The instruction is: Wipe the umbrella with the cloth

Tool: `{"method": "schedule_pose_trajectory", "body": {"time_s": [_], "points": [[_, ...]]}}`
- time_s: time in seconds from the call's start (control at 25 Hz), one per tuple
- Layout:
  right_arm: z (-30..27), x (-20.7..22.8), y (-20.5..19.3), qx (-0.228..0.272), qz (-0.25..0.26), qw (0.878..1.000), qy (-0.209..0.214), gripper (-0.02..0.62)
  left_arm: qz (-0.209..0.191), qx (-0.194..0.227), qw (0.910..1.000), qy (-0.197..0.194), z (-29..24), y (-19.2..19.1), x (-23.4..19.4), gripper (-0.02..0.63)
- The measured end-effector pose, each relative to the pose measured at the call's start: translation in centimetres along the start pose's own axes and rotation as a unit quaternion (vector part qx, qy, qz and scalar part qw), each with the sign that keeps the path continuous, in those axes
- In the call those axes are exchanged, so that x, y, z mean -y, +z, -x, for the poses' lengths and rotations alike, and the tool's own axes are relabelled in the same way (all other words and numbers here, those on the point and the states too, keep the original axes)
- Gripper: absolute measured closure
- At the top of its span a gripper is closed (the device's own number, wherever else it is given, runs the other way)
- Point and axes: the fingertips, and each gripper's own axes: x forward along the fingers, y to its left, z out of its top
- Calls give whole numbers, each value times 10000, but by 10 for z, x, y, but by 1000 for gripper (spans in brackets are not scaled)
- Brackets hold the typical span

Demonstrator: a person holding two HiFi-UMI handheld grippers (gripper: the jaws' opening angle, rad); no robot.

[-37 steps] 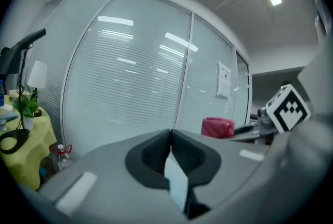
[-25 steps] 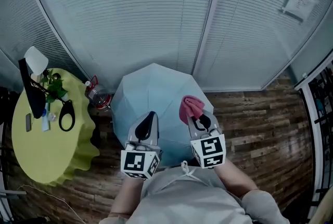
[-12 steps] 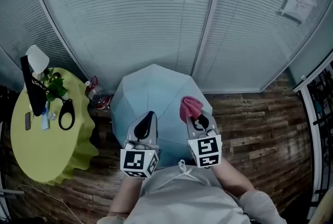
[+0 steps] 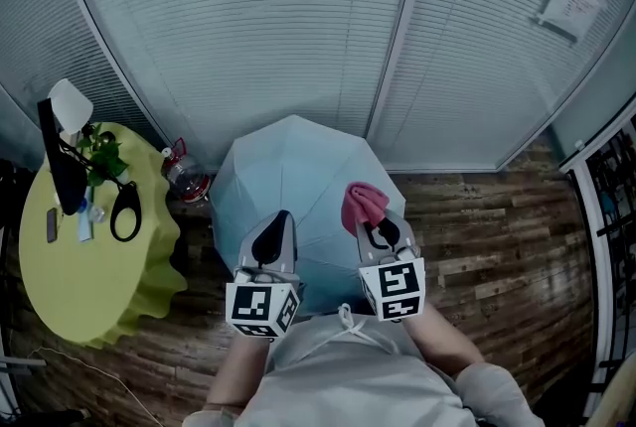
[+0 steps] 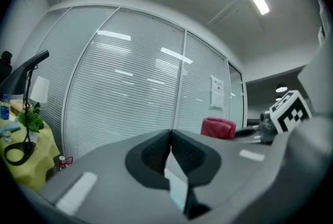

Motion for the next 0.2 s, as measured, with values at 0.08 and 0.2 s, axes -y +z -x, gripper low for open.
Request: {"method": "schedule_pose_trajectory", "body": {"time_s": [0.08, 0.2], "points": [[0, -1, 0, -14, -6, 10000, 6, 543, -46, -66, 10000, 2, 1, -3, 1, 598], [3, -1, -6, -95, -4, 10000, 5, 543, -105, -165, 9998, -44, 4, -8, 5, 598]]}}
